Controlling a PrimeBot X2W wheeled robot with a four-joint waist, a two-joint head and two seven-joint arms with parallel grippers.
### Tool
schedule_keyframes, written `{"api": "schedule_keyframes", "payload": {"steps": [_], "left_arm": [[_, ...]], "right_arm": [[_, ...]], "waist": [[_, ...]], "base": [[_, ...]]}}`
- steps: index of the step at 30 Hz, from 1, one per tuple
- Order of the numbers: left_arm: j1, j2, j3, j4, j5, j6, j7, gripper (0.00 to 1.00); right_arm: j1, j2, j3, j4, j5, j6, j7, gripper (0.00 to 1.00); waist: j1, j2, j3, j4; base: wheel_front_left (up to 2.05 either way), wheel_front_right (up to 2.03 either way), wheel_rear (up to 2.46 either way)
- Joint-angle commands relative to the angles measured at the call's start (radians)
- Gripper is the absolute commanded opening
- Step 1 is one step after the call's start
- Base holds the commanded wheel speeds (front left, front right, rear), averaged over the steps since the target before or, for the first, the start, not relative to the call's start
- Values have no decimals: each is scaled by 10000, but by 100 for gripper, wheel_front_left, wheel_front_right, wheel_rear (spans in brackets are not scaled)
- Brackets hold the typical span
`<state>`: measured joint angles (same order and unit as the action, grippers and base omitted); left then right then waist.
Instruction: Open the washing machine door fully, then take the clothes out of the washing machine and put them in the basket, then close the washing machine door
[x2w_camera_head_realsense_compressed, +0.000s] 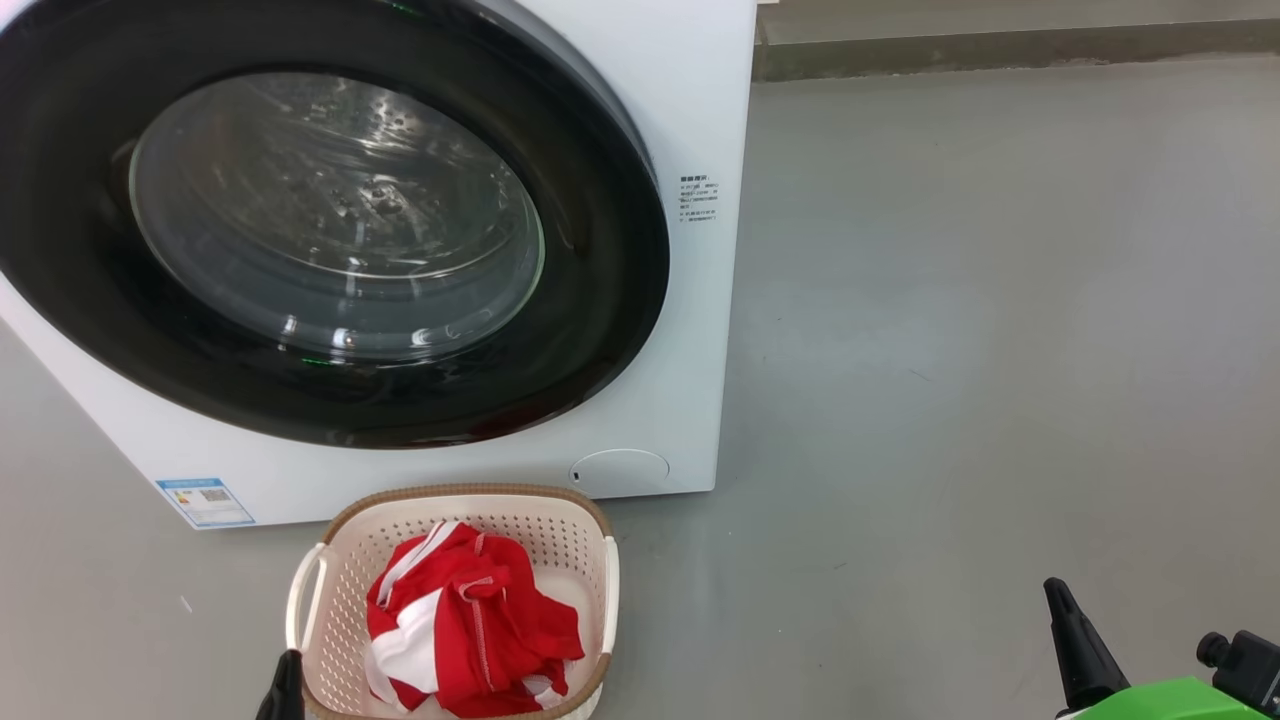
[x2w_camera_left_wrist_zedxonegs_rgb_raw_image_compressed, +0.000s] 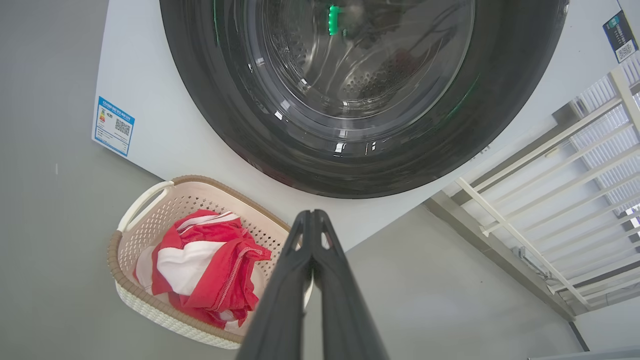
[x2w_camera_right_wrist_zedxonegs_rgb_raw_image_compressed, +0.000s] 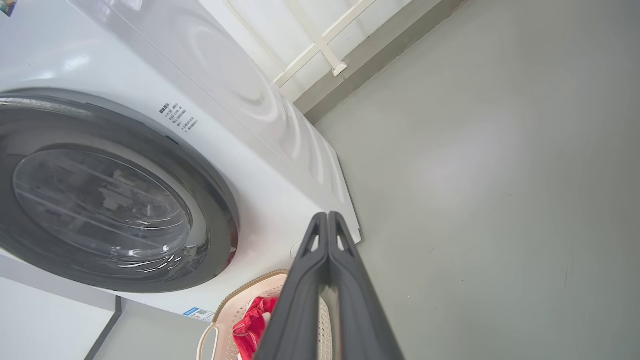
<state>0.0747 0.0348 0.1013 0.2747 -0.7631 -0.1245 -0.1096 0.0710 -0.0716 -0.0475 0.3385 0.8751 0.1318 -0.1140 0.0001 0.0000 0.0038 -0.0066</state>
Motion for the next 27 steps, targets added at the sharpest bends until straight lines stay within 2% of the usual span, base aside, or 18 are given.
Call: {"api": "schedule_keyframes", "payload": {"steps": [1, 27], "left_arm": [[-431, 99, 127, -236, -348, -26, 87, 0], [-899, 118, 129, -256, -3062, -38, 807, 0]], "right_arm": [[-542, -97, 4, -303, 310, -5, 78, 0], [-960, 7, -223, -516, 2661, -7, 816, 0]], "waist": [[-1, 0, 0, 2], [-1, 0, -3, 23]], "base": [[0, 0, 0], [0, 0, 0]]}}
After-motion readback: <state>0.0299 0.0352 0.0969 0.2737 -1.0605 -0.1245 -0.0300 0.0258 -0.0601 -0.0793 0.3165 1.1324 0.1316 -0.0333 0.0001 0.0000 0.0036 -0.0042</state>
